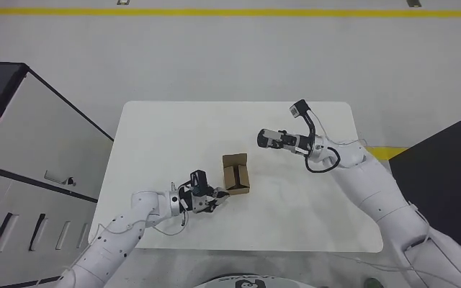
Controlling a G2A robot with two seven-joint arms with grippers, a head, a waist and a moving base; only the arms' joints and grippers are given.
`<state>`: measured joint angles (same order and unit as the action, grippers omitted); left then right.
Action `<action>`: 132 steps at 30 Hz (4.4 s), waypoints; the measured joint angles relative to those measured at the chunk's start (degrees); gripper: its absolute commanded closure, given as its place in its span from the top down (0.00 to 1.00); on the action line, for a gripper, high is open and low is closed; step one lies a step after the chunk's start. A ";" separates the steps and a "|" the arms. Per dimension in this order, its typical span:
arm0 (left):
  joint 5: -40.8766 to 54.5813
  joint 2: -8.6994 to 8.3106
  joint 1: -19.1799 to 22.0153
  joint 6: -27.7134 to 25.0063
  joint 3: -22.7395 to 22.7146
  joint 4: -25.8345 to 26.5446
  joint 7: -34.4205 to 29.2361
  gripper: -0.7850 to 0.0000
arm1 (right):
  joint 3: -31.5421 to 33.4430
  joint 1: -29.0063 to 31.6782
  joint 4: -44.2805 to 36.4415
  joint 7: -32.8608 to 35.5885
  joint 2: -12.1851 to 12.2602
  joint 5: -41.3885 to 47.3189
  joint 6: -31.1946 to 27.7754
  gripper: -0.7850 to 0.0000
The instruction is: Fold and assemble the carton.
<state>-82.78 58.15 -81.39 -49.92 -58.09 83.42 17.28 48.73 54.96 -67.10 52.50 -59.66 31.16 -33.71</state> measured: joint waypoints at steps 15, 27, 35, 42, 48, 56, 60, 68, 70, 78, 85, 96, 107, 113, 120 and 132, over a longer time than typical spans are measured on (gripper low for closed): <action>0.61 0.56 1.23 -0.06 2.71 -2.73 -0.32 0.00 | -7.45 -7.71 9.15 2.65 -5.72 0.78 -0.74 1.00; 1.84 1.47 3.23 4.59 4.21 -5.62 -0.47 0.00 | -10.40 -11.04 16.05 8.47 -9.49 4.10 -2.91 1.00; 1.75 1.70 3.55 7.95 4.11 -6.66 -1.54 0.00 | -10.35 -11.43 18.68 10.87 -10.63 4.79 -3.67 1.00; 2.49 1.68 3.22 10.02 3.19 -6.90 -1.26 0.00 | -9.15 -10.80 20.05 12.49 -10.97 5.98 -4.05 1.00; 4.52 1.66 3.29 10.44 2.11 -7.51 -1.00 0.00 | -7.92 -10.01 20.37 13.72 -10.93 6.43 -3.81 1.00; 5.65 2.00 4.34 11.15 2.04 -7.86 -1.72 0.00 | -5.95 -8.75 19.86 15.13 -10.41 6.01 -2.93 1.00; 6.56 2.20 5.05 11.12 1.95 -8.33 -1.38 0.00 | -4.69 -8.03 19.29 15.50 -10.02 5.70 -2.40 1.00; 7.19 2.16 4.32 9.51 1.77 -7.97 -1.33 0.00 | -2.00 -7.82 18.22 13.93 -9.46 4.79 -2.54 1.00; 7.15 2.05 3.73 9.13 1.65 -7.67 -1.63 0.00 | -1.67 -8.07 17.92 13.07 -9.46 3.76 -2.61 1.00; 8.20 2.34 3.95 9.08 2.01 -8.54 -2.27 0.00 | -2.94 -8.61 18.37 12.28 -10.36 0.58 -1.06 1.00; 8.29 3.05 6.10 9.72 3.23 -10.08 -2.63 0.00 | -3.01 -8.46 19.68 14.20 -10.84 1.09 -1.32 1.00; 6.67 3.78 8.41 10.89 4.32 -12.07 -1.78 0.00 | -1.94 -7.12 19.47 16.91 -10.71 1.27 -1.19 1.00; 5.79 4.03 9.34 11.43 4.18 -11.61 -1.39 0.00 | -0.65 -5.68 17.93 17.91 -10.31 1.05 -0.15 1.00; 5.52 4.08 9.18 11.63 3.97 -11.23 -0.69 0.00 | 0.49 -5.20 17.11 17.92 -9.95 0.40 -0.11 1.00; 5.22 3.51 7.12 11.07 2.46 -11.17 0.08 0.00 | 3.47 -3.58 13.94 16.83 -8.63 -1.82 0.21 1.00; 5.03 4.68 9.51 11.27 5.03 -13.76 -0.71 0.00 | 4.05 -1.70 11.47 14.84 -8.27 -4.51 2.58 1.00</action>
<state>-77.75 62.83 -71.88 -38.65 -53.07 69.66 16.57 52.77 53.26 -55.63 67.34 -67.92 26.65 -31.13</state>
